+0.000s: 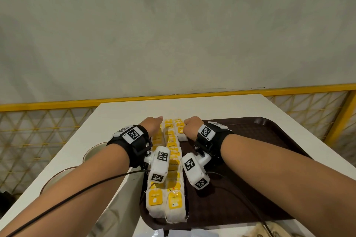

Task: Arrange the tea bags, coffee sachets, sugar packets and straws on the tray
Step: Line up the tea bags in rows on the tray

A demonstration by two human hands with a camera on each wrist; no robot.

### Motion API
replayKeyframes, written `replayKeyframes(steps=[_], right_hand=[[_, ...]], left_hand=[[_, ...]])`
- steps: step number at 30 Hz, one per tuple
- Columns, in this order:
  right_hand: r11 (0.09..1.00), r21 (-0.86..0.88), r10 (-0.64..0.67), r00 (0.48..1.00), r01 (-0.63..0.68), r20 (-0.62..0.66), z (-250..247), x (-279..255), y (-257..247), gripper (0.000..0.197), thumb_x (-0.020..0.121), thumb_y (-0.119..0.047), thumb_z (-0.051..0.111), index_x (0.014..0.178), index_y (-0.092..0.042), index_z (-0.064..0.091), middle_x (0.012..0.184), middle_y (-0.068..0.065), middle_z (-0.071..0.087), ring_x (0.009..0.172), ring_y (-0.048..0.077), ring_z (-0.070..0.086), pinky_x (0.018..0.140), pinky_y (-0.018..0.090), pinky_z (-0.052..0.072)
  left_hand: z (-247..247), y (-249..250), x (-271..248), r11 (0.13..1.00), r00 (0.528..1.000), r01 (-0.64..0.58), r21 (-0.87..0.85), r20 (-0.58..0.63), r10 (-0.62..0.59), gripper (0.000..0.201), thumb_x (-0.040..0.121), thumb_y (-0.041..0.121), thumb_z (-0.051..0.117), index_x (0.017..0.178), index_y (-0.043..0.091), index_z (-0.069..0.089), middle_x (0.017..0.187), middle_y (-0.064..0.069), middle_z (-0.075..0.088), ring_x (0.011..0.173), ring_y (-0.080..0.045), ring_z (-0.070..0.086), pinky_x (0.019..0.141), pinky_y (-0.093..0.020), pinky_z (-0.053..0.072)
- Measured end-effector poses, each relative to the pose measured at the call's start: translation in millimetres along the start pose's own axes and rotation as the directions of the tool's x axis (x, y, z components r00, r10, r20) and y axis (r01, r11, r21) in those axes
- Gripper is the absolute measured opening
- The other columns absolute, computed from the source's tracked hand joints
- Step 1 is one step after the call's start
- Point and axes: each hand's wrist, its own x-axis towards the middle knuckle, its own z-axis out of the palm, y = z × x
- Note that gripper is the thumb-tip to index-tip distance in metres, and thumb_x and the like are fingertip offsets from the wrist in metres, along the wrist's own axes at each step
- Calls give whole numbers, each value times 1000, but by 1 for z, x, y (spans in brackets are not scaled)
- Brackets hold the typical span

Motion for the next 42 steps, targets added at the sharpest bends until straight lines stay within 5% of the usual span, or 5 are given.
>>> replayKeyframes(steps=[6,19,26,29,42], right_hand=[[1000,-4,-10,1000,10,-23,-10,-2,2,36,89,-7,55,123,2,59,127,20,59,117,33,57,88,30,50],[999,15,-33,999,33,-38,-13,-2,10,40,79,-5,66,119,-12,67,118,4,65,104,20,62,83,26,53],[994,109,15,1000,-12,-23,-10,4,8,25,73,-22,75,82,1,71,77,15,67,76,31,68,81,53,57],[997,78,16,1000,-15,-9,-12,0,5,34,75,-17,76,97,8,67,76,12,56,70,25,55,85,54,54],[994,98,42,999,-41,-7,-10,1,6,19,75,-9,73,64,-12,58,69,10,65,81,30,72,81,46,58]], left_hand=[[-3,8,1,976,988,-128,175,-60,141,41,101,21,41,133,-3,48,141,-17,46,130,-29,43,104,-31,33],[20,35,31,827,980,-167,536,-3,200,22,82,24,70,97,9,74,97,-8,72,90,-22,67,72,-30,53],[25,40,36,786,987,-137,603,19,157,28,86,27,67,103,5,70,104,-10,69,92,-23,65,71,-28,48],[26,41,37,767,987,-146,625,35,159,28,90,26,62,108,5,69,110,-10,68,88,-22,60,74,-27,47],[24,37,42,787,984,-162,595,38,173,30,88,27,65,109,7,70,112,-8,68,104,-23,62,91,-32,51]])
